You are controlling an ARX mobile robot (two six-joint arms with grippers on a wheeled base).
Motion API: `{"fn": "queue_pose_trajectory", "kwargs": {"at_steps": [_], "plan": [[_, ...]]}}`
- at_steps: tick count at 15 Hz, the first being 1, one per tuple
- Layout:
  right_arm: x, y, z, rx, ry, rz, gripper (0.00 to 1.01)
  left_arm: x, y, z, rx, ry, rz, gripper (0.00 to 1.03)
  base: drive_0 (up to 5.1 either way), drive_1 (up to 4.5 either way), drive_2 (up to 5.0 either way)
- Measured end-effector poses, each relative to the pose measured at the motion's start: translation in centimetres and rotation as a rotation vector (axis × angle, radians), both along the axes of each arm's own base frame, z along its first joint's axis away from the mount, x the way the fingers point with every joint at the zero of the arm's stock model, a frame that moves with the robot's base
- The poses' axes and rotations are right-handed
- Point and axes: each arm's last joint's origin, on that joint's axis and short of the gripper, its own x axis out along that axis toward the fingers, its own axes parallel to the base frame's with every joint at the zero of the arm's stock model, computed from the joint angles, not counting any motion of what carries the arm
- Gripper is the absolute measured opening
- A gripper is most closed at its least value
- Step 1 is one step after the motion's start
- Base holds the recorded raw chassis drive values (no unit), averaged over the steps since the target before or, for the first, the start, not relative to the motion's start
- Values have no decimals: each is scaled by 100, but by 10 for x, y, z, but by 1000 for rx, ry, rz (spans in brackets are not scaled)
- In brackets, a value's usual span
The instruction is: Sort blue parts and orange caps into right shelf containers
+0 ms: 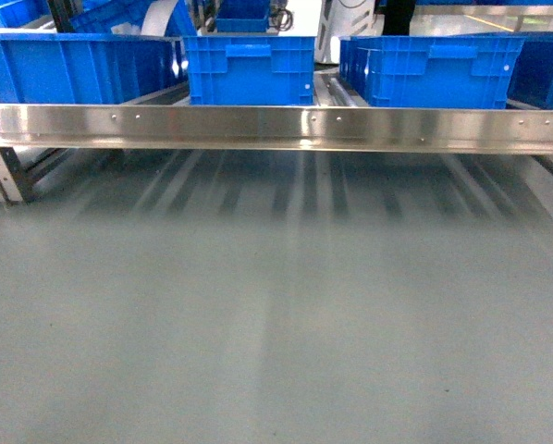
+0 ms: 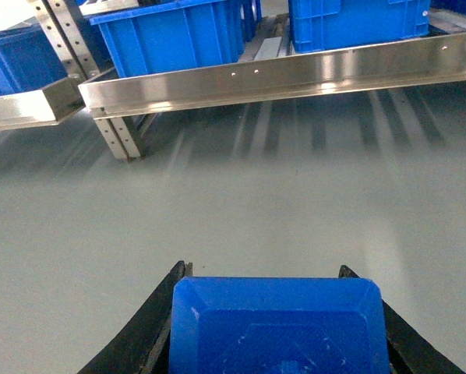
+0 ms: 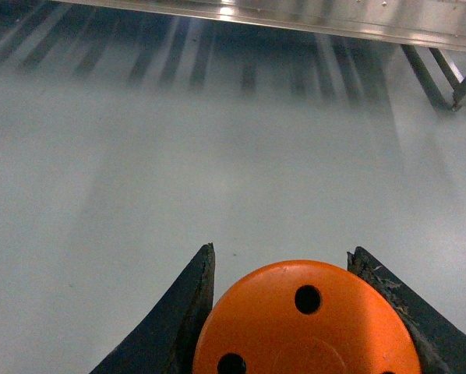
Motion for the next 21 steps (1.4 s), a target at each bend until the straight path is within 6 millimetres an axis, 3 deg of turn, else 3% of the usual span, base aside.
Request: {"fn": "queue_pose_trajectory", "kwargs": {"at_steps": [10,21], "plan": [[0,0,0,0,-2,0,44,0,0,0,0,-2,0,44,-35,-35,-35],[0,0,0,0,-3,-2,44,0,0,1,1,-5,2,44,-23,359,-405]]}}
